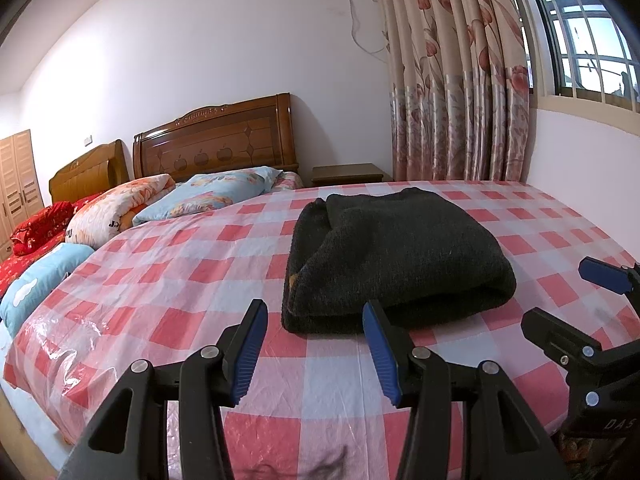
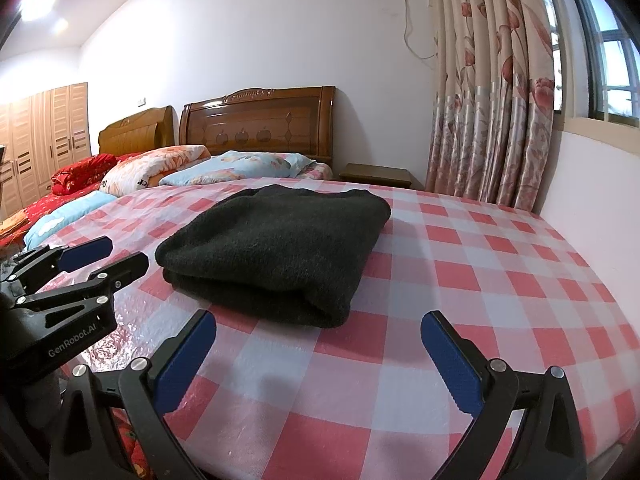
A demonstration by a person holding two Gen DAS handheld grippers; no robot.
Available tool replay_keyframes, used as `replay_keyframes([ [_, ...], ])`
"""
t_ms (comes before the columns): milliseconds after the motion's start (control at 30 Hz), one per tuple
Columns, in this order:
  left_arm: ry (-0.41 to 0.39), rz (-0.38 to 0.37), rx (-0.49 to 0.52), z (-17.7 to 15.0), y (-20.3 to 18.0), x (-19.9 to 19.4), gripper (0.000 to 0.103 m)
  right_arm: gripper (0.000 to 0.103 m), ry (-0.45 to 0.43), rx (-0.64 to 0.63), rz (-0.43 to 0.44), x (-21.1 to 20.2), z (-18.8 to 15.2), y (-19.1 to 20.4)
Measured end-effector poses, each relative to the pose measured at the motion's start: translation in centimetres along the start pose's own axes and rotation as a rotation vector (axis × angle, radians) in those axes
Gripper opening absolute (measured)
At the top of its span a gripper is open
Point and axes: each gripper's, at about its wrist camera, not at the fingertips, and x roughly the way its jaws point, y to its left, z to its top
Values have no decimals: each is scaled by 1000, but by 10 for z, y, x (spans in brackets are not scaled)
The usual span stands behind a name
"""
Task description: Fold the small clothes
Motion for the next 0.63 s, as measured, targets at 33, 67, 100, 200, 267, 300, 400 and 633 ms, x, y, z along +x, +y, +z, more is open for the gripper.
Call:
replay_keyframes([
  [33, 0, 0, 1, 0, 0, 0, 50, 103, 1, -2, 1, 0, -1, 0],
  [67, 1, 0, 2, -1, 0, 0, 50, 103, 2, -4, 1, 0, -1, 0],
  [100, 1, 0, 2, -1, 0, 0, 50, 103, 3, -5, 2, 0, -2, 0],
  [200, 0, -1, 5, -2, 0, 0, 50, 103, 4, -8, 4, 0, -3, -1],
  [267, 0, -1, 5, -2, 0, 0, 50, 103, 4, -9, 5, 0, -2, 0],
  [300, -2, -1, 6, -2, 1, 0, 50, 103, 4, -9, 4, 0, -2, 0],
  [400, -6, 1, 7, -2, 3, -1, 50, 103, 5, -10, 5, 0, -2, 0],
  [633, -66, 41, 12, -5, 5, -7, 50, 103, 6, -14, 6, 0, -2, 1],
])
